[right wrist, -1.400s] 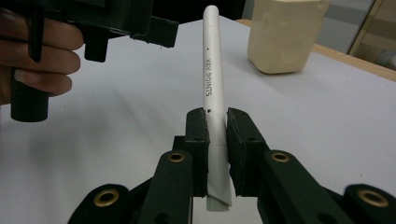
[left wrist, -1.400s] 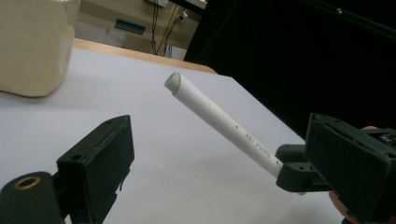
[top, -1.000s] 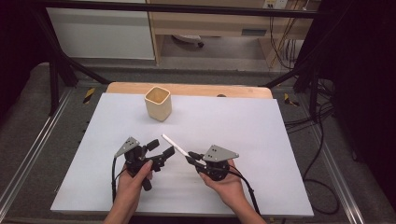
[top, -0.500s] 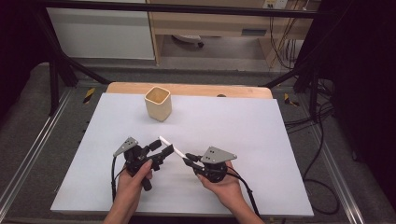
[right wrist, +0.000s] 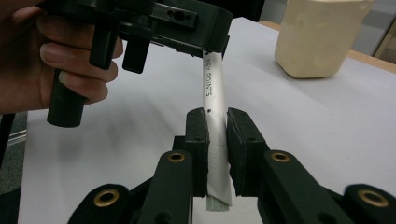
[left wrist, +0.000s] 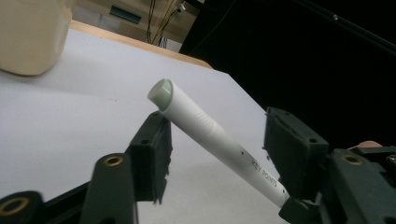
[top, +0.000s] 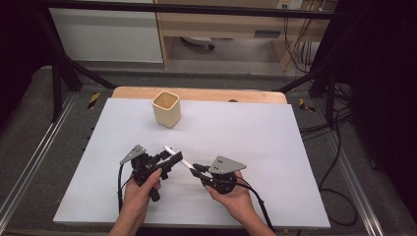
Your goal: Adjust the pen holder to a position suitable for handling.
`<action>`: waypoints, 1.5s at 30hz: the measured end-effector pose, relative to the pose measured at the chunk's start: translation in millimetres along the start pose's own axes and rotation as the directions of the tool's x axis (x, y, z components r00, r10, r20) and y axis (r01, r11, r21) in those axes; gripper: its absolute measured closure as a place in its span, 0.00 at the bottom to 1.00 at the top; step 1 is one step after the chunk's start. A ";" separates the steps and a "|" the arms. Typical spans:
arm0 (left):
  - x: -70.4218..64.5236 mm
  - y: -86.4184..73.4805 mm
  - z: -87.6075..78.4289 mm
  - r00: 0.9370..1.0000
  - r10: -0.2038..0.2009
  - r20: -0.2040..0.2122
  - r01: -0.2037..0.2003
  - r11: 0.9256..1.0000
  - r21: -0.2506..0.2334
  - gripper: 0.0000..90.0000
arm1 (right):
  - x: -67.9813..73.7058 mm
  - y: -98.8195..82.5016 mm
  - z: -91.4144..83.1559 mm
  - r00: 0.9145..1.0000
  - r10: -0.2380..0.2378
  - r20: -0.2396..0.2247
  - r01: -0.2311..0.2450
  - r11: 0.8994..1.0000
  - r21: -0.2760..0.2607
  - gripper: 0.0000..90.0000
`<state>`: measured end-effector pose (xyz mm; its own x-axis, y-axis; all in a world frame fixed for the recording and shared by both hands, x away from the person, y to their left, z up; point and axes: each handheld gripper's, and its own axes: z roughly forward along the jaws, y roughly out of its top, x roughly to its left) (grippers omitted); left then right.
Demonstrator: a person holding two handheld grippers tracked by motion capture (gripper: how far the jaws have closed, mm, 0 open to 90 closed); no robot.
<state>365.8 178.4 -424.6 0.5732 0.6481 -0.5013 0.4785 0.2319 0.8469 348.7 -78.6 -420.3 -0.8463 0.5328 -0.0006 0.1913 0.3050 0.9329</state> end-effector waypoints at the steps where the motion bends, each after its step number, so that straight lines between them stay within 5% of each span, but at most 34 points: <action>1: 0.3 -0.1 0.0 1.000 -0.002 0.001 0.002 1.000 0.000 0.51 | 0.2 -0.3 0.5 1.000 0.001 0.000 -0.001 1.000 0.002 0.88; 13: 0.8 -3.2 -0.6 0.998 -0.043 0.043 0.043 0.999 -0.007 0.75 | 1.3 -3.7 4.6 1.000 0.013 -0.010 -0.013 1.000 0.019 0.88; 15: 0.5 -1.9 -2.2 0.990 -0.086 0.108 0.088 0.996 -0.012 0.81 | 1.9 -4.4 5.8 1.000 0.011 -0.012 -0.011 1.000 0.027 0.88; 19: -3.5 -0.8 -1.9 0.986 -0.077 0.146 0.079 0.997 -0.009 0.87 | 2.9 -5.8 8.4 1.000 0.009 -0.015 -0.008 0.999 0.037 0.88; 32: -9.2 -0.4 -2.1 0.989 -0.038 0.141 0.039 0.999 -0.007 0.87 | 2.0 -7.6 9.8 0.999 0.026 -0.038 -0.024 0.999 0.044 0.87; 45: -8.3 2.7 -4.8 0.994 0.013 0.104 -0.011 1.000 -0.018 0.87 | 0.3 -7.3 9.8 0.998 0.048 -0.040 -0.046 0.998 0.047 0.68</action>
<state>359.1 177.1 -417.3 0.6456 0.5719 -0.5061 0.4601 0.2376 0.8555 351.9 -73.0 -430.7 -0.8553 0.5149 0.0581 0.2531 0.3171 0.9140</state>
